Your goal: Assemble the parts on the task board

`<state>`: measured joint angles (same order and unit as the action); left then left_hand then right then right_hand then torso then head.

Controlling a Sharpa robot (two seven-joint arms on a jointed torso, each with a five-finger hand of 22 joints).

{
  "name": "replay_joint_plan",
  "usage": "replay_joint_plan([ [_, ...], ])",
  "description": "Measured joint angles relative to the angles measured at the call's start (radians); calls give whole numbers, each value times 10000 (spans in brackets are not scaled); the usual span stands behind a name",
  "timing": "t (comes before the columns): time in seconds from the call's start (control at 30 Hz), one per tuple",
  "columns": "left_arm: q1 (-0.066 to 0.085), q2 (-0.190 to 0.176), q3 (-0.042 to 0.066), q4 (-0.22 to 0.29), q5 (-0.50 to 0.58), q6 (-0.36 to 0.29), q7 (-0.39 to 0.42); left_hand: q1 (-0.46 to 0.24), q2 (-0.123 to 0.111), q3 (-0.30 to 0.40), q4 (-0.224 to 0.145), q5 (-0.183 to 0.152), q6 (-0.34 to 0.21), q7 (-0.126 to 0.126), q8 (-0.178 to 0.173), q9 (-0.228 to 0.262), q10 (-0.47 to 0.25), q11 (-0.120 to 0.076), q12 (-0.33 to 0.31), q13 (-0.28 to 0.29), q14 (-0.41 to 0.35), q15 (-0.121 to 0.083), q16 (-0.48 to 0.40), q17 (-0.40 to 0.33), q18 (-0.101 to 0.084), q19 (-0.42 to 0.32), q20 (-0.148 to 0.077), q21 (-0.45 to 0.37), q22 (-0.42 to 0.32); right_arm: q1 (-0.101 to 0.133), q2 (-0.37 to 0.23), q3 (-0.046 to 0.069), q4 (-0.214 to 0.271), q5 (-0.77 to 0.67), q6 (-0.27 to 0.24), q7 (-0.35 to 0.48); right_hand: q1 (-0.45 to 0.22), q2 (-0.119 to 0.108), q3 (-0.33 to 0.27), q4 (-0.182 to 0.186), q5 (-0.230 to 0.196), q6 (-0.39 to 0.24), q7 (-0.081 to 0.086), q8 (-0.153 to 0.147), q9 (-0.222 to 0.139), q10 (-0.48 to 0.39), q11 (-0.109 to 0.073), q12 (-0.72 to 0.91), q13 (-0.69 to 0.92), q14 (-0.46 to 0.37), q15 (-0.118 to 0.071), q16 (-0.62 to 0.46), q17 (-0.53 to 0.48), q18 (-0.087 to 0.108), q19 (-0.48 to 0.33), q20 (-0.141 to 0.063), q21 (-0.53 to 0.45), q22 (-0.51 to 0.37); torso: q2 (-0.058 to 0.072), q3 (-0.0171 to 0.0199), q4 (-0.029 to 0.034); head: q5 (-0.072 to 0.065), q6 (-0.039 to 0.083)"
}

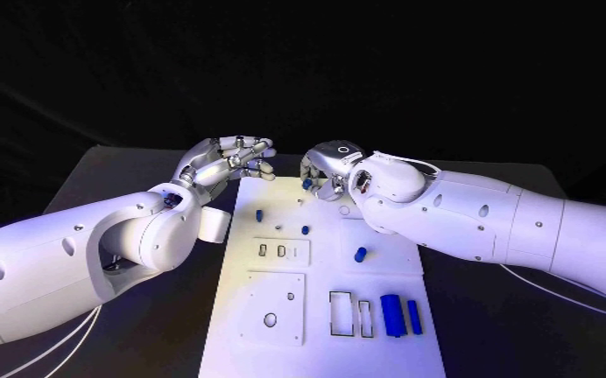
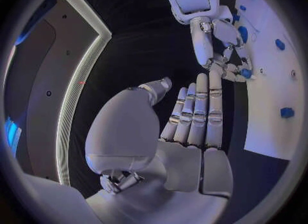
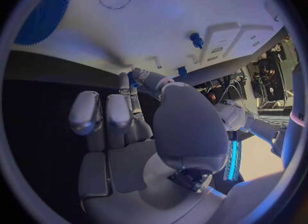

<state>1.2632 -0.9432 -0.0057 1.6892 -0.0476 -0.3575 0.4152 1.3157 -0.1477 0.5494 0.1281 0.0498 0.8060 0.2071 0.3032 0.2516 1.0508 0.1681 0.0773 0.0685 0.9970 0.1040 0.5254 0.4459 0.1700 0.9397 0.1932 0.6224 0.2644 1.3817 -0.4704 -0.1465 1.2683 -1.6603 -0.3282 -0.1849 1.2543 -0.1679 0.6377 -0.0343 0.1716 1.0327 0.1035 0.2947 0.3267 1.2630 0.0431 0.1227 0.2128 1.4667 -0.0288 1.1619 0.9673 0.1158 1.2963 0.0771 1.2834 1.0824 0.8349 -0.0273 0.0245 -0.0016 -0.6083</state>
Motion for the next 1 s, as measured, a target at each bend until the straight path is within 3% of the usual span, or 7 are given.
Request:
replay_joint_plan([
  [0.47, 2, 14, 0, -22, -2, 9, -18, 0, 0, 0, 0, 0, 0, 0, 1, -1, 0, 0, 0, 0, 0, 0, 0, -1, 0, 0, 0, 0, -1, -6, 72, -16, -75, 21, 5, 62, -52, -54, 87, 87, 0, -255, 106, 116, 3, -288, 144, -154, -27, -38, 38, 0, -131, 1, -72, 73, -75, -56, 27, -3, 12, 8, -17],
  [0.53, 2, 15, 0, -24, -2, 11, -20, 0, 0, 0, 0, 0, 0, 0, 1, -1, 0, 0, 0, 0, 0, 0, 0, -2, 0, 0, 0, 0, -1, -9, 79, -17, -87, 26, 16, 63, -118, -121, 122, 121, 0, -366, 181, 465, 4, -428, 189, -221, -37, -50, 50, 0, -177, 0, -106, 106, -125, -70, 30, -7, 12, 5, -19],
  [0.6, 2, 18, 0, -26, -2, 13, -22, 0, 0, 0, 0, 0, 0, 0, 1, 6, 0, 0, 0, 0, 0, 0, 0, -2, 0, 0, 0, 0, -1, -9, 92, -21, -103, 33, 32, 64, -181, -184, 168, 167, 0, -500, 243, 523, 7, -620, 273, -323, -66, -92, 92, -1, -239, 1, -163, 163, -152, -117, 33, -6, 12, 4, -20],
  [0.63, 2, 18, 0, -26, -2, 14, -23, 0, 0, 0, 0, 0, 0, 0, 1, 7, 0, 0, 0, 0, 0, 0, 0, -2, 0, 0, 0, 0, -2, -9, 96, -23, -110, 36, 38, 65, -235, -238, 178, 177, 1, -595, 287, 521, 210, -792, 314, -417, -118, -122, 171, -1, -293, 0, -197, 197, -201, -154, 34, -7, 12, 4, -20],
  [0.67, 2, 18, 0, -26, -2, 15, -24, 0, 0, 0, 0, 0, 0, 0, 1, 7, 0, 0, 0, 0, 0, 0, 0, -2, 0, 0, 0, 0, -2, -9, 99, -25, -115, 41, 45, 65, -278, -281, 180, 179, 1, -663, 336, 437, 1198, -928, 361, -485, -161, -131, 207, -1, -330, 1, -215, 215, -236, -185, 34, -10, 12, 4, -20],
  [0.73, 2, 18, 0, -26, -2, 18, -26, 0, 0, 0, 0, 0, 0, 0, 1, 7, 0, 0, 0, 9, 0, 0, 0, 11, 0, 0, 0, 0, -2, -9, 105, -27, -123, 53, 60, 65, -265, -346, 208, 208, 2, -763, 399, 277, 1683, -1114, 430, -514, -212, -153, 229, -42, -383, 0, -267, 267, -258, -231, 34, -12, 12, 10, -26],
  [1.0, 3, 19, 0, -26, -2, 30, -37, 0, 0, -1, 0, 0, 0, 0, 1, 6, 0, 0, 0, 9, 0, 0, 0, 11, 0, 0, 0, 0, 7, -8, 91, -31, -99, 86, 125, 65, -291, -444, 235, 235, 11, -861, 428, 164, 1753, -1183, 497, -514, -241, -163, 307, -56, -426, 1, -267, 268, -288, -257, 35, -12, 12, 24, -53],
])
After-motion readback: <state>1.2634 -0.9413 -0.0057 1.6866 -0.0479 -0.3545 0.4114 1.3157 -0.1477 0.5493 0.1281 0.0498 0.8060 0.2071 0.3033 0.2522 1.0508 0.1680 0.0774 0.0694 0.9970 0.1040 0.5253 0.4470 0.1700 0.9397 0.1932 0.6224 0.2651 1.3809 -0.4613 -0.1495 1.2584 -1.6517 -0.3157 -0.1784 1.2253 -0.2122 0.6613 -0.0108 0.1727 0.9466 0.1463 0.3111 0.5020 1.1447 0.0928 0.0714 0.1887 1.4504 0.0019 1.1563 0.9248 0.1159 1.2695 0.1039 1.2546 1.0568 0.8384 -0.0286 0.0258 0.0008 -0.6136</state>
